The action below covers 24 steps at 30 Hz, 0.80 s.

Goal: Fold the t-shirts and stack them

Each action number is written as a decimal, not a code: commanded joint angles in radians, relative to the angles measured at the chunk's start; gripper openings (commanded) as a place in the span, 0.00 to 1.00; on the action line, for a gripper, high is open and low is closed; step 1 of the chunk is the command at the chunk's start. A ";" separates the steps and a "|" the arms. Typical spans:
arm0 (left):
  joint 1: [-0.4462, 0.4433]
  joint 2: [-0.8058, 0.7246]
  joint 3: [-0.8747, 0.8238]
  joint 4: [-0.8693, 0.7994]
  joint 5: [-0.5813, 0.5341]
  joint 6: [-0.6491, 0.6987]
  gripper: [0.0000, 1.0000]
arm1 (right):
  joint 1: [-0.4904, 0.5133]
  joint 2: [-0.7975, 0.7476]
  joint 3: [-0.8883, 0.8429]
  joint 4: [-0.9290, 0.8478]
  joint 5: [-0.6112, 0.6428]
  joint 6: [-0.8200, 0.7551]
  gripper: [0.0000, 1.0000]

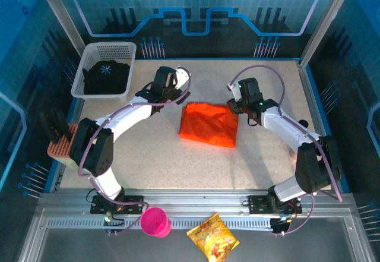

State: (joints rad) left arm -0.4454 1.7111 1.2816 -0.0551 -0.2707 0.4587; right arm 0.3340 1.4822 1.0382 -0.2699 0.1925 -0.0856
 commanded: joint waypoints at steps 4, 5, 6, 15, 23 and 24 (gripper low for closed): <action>-0.003 0.026 0.105 -0.213 0.149 -0.289 0.83 | -0.053 0.056 0.049 -0.093 -0.209 0.289 0.00; -0.004 0.043 0.127 -0.246 0.203 -0.320 0.72 | -0.060 0.082 0.067 -0.119 -0.242 0.309 0.00; -0.003 0.061 0.142 -0.265 0.264 -0.344 0.58 | -0.066 0.114 0.082 -0.138 -0.262 0.328 0.00; -0.004 0.291 0.216 -0.222 0.470 -0.542 0.00 | -0.132 0.323 0.144 -0.113 -0.396 0.468 0.00; -0.003 0.443 0.253 -0.167 0.434 -0.596 0.00 | -0.164 0.415 0.135 -0.075 -0.395 0.500 0.00; -0.002 0.457 0.254 -0.158 0.404 -0.599 0.00 | -0.167 0.423 0.135 -0.072 -0.398 0.501 0.00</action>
State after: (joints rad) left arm -0.4480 2.1414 1.4982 -0.2481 0.1532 -0.0998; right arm 0.1894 1.8736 1.1542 -0.3531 -0.1818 0.3840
